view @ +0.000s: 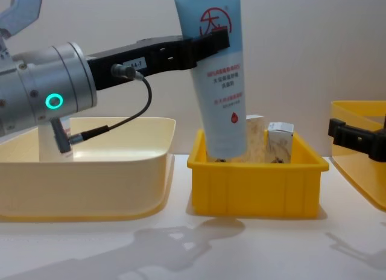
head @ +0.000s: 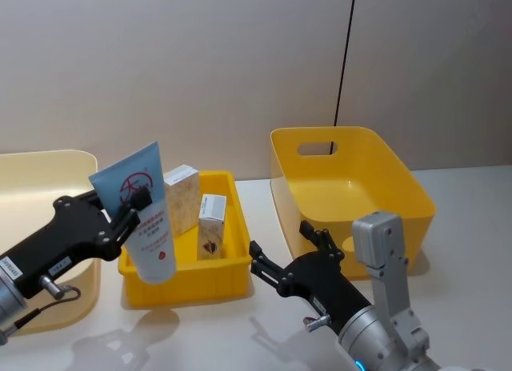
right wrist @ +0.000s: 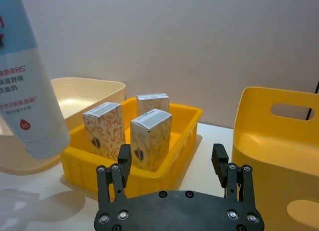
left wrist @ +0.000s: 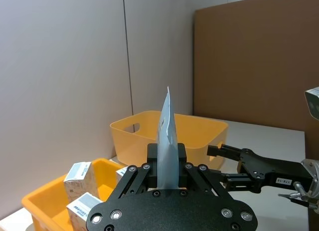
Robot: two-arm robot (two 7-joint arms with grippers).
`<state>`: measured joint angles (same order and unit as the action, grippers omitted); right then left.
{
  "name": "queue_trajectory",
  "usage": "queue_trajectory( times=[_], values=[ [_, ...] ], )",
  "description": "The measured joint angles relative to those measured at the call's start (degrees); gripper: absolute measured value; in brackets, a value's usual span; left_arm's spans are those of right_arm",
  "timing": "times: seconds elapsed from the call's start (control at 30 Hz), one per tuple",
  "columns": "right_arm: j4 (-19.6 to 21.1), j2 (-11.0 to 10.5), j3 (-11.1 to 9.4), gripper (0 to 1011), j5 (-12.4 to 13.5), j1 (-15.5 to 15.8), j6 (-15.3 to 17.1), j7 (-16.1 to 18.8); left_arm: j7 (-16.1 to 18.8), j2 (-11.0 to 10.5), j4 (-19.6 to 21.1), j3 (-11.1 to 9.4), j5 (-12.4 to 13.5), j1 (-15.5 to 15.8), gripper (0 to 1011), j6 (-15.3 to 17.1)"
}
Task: Bimanual collaborative sorting of washing and personal care products
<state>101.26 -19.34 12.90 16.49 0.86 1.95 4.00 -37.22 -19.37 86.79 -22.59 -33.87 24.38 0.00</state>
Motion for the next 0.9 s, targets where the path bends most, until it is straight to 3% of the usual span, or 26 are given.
queue_trajectory(
  times=[0.37,0.9],
  values=[
    [0.98,-1.19,-0.53,1001,2.12,0.04,0.43,3.76,-0.40,0.05,0.18,-0.70,-0.21,-0.09,204,0.09],
    [2.93,-3.88,-0.23,1001,8.75,-2.12,3.50,13.43,-0.60,0.09,0.29,-1.05,-0.34,-0.17,203,0.14]
  ],
)
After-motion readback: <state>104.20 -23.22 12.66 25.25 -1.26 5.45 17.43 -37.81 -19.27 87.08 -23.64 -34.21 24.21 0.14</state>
